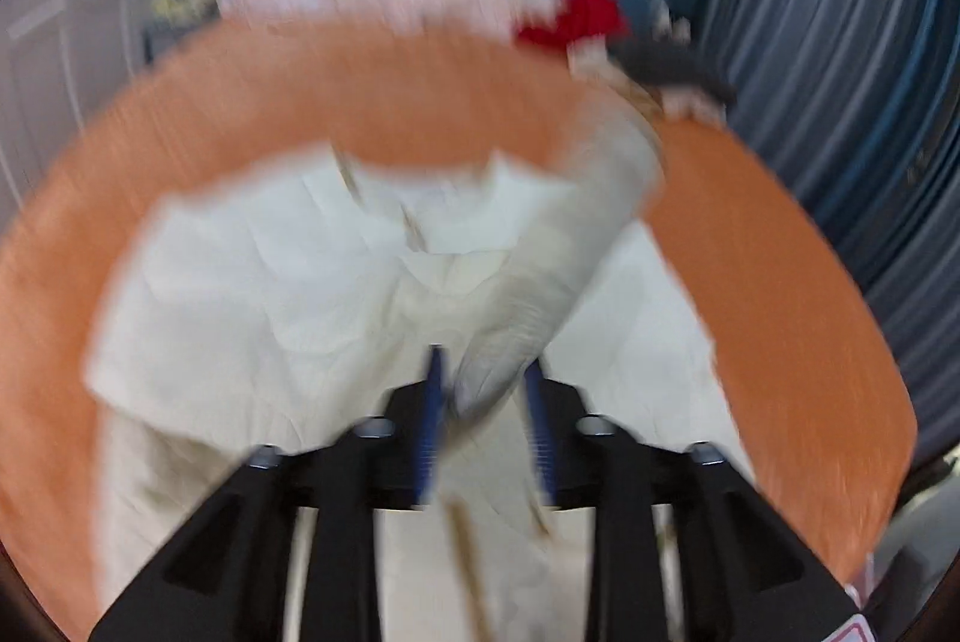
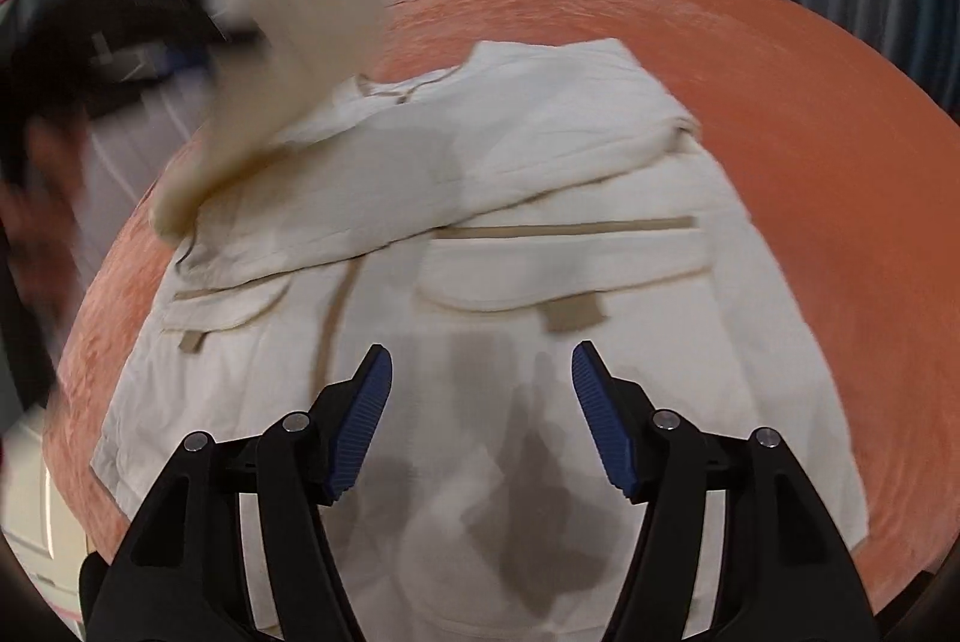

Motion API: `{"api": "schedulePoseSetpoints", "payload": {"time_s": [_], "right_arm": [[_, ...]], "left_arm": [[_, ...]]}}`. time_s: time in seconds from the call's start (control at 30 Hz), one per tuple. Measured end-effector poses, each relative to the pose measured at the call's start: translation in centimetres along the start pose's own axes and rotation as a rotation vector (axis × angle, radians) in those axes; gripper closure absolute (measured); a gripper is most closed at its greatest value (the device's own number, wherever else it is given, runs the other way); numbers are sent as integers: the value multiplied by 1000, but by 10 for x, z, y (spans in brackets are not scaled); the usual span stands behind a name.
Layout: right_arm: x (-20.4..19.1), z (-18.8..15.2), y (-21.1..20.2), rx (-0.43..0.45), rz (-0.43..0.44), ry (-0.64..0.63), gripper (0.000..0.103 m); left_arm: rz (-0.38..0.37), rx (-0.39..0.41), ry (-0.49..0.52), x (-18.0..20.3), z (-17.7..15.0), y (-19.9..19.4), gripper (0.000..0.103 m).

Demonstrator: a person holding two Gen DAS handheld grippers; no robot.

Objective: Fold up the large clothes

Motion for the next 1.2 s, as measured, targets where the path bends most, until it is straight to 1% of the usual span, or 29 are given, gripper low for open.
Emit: {"api": "schedulePoseSetpoints", "payload": {"time_s": [0.03, 0.07, 0.13, 0.2, 0.23, 0.33, 0.37, 0.4, 0.47, 0.53, 0.6, 0.7, 0.83, 0.97, 1.07, 1.2], "right_arm": [[7, -1, 0, 0, -7, 11, 40], [11, -2, 1, -1, -14, 18, 40], [20, -5, 3, -6, -12, 30, 40], [26, -6, 5, -12, -11, 33, 40], [28, -7, 6, -14, -13, 32, 40], [37, -5, 9, -18, -6, 50, 40], [40, -4, 10, -19, -3, 59, 40], [43, -2, 11, -24, 0, 71, 40], [49, 0, 14, -31, -1, 91, 39], [52, 2, 17, -37, 1, 97, 39], [54, 2, 16, -40, 3, 98, 39], [60, 7, 17, -41, 19, 98, 39], [67, 15, 18, -39, 33, 96, 39], [68, 25, 20, -26, 46, 90, 39], [68, 30, 22, -22, 53, 90, 39], [65, 35, 25, -20, 56, 77, 39]], "left_arm": [[0, -43, -9, 5, -17, 13, 63], [5, -66, -14, 6, -28, 20, 63], [13, -98, -31, -2, -38, 30, 57], [12, -94, -74, -9, -42, 26, 53], [11, -83, -110, -15, -41, 19, 50], [42, -54, -168, -32, -40, 1, 50], [69, -46, -183, -40, -37, -4, 50], [94, -41, -191, -38, -36, -6, 50], [160, -36, -237, -58, -32, -12, 50], [206, -30, -291, -74, -34, -19, 50], [242, -15, -314, -81, -32, -22, 50], [293, -6, -298, -82, -31, -25, 50], [333, -9, -307, -83, -33, -22, 50], [381, -22, -295, -89, -33, -14, 50], [401, -22, -282, -91, -32, -13, 50], [409, -20, -269, -94, -30, -12, 50]]}}
Point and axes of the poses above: each gripper's, at about its wrist camera, not at the fingertips, and y roughly the way its jaws point, x to its right, z to its top, the point moved 2 cm from there along y, roughly the way its jaws point, and after that the axes turned 9 degrees about x, right-handed, at the moved point
